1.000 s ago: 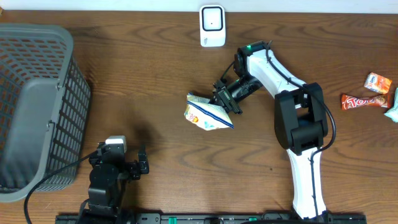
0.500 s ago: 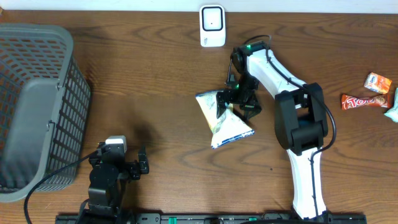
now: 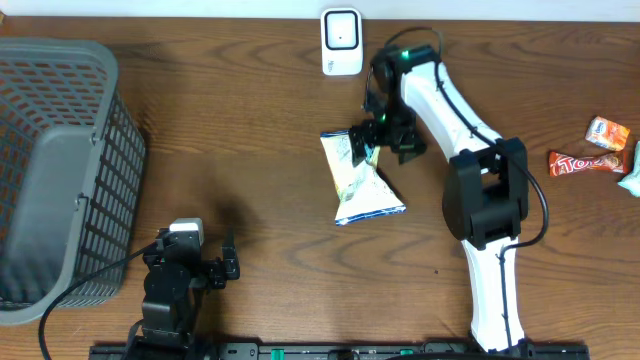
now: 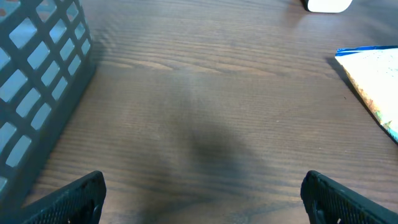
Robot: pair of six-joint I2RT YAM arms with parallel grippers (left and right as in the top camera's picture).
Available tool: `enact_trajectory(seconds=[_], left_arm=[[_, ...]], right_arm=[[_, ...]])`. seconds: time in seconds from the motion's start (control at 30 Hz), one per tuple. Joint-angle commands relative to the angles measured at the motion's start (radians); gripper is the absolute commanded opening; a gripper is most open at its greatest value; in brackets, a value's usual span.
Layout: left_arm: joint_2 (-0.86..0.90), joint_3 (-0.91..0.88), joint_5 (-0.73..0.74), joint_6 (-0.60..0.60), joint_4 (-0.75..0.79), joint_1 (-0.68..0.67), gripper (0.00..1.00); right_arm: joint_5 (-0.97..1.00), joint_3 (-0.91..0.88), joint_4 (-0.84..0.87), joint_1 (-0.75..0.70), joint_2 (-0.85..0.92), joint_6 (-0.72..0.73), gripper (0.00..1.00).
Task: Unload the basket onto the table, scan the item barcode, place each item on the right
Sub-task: 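Lift the snack bag and turn it over near the scanner, then raise the snack bag toward the scanner window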
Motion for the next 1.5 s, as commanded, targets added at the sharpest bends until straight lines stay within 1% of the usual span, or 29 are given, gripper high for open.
enact_trajectory(seconds=[0.0, 0.13, 0.3, 0.33, 0.37, 0.4, 0.43, 0.47, 0.57, 0.7, 0.77, 0.9, 0.93, 1.0, 1.07, 1.13, 1.2, 1.27, 1.37, 1.47], left_arm=[[-0.006, 0.014, 0.009, 0.017, 0.001, 0.002, 0.99], [-0.006, 0.014, 0.009, 0.017, 0.001, 0.002, 0.99], [-0.006, 0.014, 0.009, 0.017, 0.001, 0.002, 0.99], [-0.006, 0.014, 0.009, 0.017, 0.001, 0.002, 0.99], [-0.006, 0.014, 0.009, 0.017, 0.001, 0.002, 0.99], [-0.006, 0.014, 0.009, 0.017, 0.001, 0.002, 0.99], [-0.006, 0.014, 0.009, 0.017, 0.001, 0.002, 0.99], [-0.006, 0.014, 0.009, 0.017, 0.001, 0.002, 0.99], [-0.006, 0.014, 0.009, 0.017, 0.001, 0.002, 0.99], [-0.006, 0.014, 0.009, 0.017, 0.001, 0.002, 0.99], [-0.006, 0.014, 0.009, 0.017, 0.001, 0.002, 0.99], [-0.006, 0.014, 0.009, 0.017, 0.001, 0.002, 0.99], [-0.006, 0.014, 0.009, 0.017, 0.001, 0.002, 0.99], [-0.006, 0.014, 0.009, 0.017, 0.001, 0.002, 0.99], [-0.006, 0.014, 0.009, 0.017, 0.001, 0.002, 0.99], [-0.006, 0.014, 0.009, 0.017, 0.001, 0.002, 0.99], [-0.006, 0.014, 0.009, 0.017, 0.001, 0.002, 0.99], [-0.006, 0.014, 0.009, 0.017, 0.001, 0.002, 0.99], [-0.006, 0.014, 0.009, 0.017, 0.001, 0.002, 0.99], [-0.006, 0.014, 0.009, 0.017, 0.001, 0.002, 0.99]], right_arm=[[0.039, 0.128, -0.051, -0.001, 0.006, -0.075, 0.99], [0.09, 0.254, -0.116, 0.022, -0.001, -0.074, 0.99], [0.05, 0.267, -0.126, 0.05, 0.0, -0.033, 0.99], [0.044, 0.255, -0.132, 0.056, 0.0, -0.033, 0.94], [0.043, 0.248, -0.143, 0.063, 0.0, -0.033, 0.72], [0.043, 0.242, -0.158, 0.069, 0.0, -0.033, 0.38], [0.043, 0.233, -0.174, 0.078, 0.0, -0.033, 0.15], [0.043, 0.223, -0.181, 0.087, 0.0, -0.032, 0.02], [0.053, 0.181, -0.168, 0.124, 0.0, -0.033, 0.01], [0.142, 0.06, -0.079, 0.174, 0.0, -0.031, 0.02], [0.213, -0.03, -0.031, 0.194, 0.0, 0.029, 0.02], [0.393, -0.219, 0.057, 0.221, 0.0, 0.198, 0.01], [0.417, -0.275, 0.09, 0.225, 0.0, 0.238, 0.01], [0.404, -0.366, 0.158, 0.229, 0.0, 0.259, 0.01], [0.396, -0.451, 0.229, 0.23, 0.0, 0.243, 0.01], [0.395, -0.499, 0.275, 0.232, 0.0, 0.2, 0.01], [0.39, -0.505, 0.282, 0.232, 0.0, 0.161, 0.01], [0.342, -0.486, 0.282, 0.232, -0.008, 0.136, 0.01], [0.186, -0.445, 0.299, 0.232, -0.031, 0.043, 0.01], [-0.031, -0.411, 0.331, 0.233, -0.065, -0.074, 0.01]])
